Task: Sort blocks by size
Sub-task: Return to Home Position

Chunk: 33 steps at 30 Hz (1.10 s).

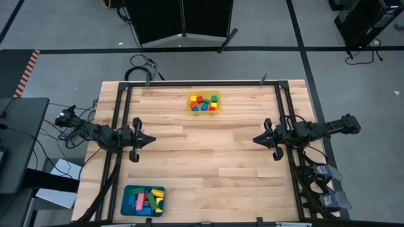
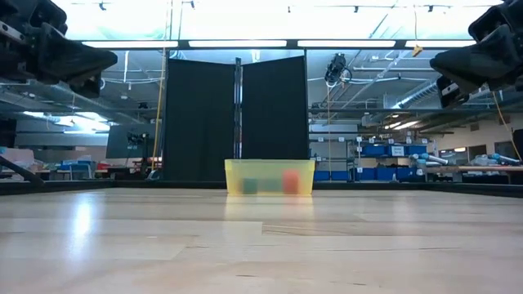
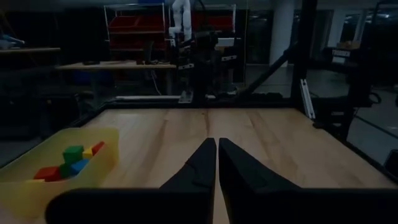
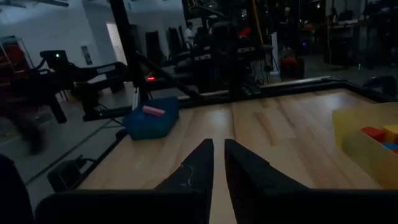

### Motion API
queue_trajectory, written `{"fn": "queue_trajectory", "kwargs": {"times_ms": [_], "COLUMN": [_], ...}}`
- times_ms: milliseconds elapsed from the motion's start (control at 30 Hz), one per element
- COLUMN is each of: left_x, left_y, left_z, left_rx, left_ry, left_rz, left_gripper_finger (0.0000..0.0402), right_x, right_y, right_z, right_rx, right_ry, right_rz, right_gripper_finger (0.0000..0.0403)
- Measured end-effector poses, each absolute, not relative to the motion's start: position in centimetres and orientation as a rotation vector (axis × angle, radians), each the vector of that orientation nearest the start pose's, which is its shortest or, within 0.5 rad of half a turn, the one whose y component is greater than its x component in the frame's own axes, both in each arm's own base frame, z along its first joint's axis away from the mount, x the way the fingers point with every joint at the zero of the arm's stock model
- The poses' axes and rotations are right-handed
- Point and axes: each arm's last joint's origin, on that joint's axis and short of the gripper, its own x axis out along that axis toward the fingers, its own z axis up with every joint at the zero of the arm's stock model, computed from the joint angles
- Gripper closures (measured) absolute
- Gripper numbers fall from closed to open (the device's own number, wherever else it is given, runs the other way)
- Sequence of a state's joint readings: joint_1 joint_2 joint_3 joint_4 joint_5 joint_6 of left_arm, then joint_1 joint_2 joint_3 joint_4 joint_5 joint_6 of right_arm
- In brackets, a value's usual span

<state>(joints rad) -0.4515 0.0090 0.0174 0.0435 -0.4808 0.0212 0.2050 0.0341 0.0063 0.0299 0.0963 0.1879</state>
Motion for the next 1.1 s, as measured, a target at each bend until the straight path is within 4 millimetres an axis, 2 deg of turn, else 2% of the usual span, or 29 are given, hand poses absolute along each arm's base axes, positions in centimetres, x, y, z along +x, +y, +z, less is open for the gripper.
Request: {"fn": "queue_trajectory", "kwargs": {"times_ms": [1100], "left_x": [9.0], "left_y": [-2.87], "left_z": [17.66], "left_rx": [-0.026], "left_ry": [-0.087], "left_rz": [0.031], "left_gripper_finger": [0.0371], "right_x": [9.78], "right_y": [1.74], "right_z": [16.6], "right_rx": [0.188], "right_ry": [0.006], "right_rz": [0.107], "right_gripper_finger": [0.0353]}}
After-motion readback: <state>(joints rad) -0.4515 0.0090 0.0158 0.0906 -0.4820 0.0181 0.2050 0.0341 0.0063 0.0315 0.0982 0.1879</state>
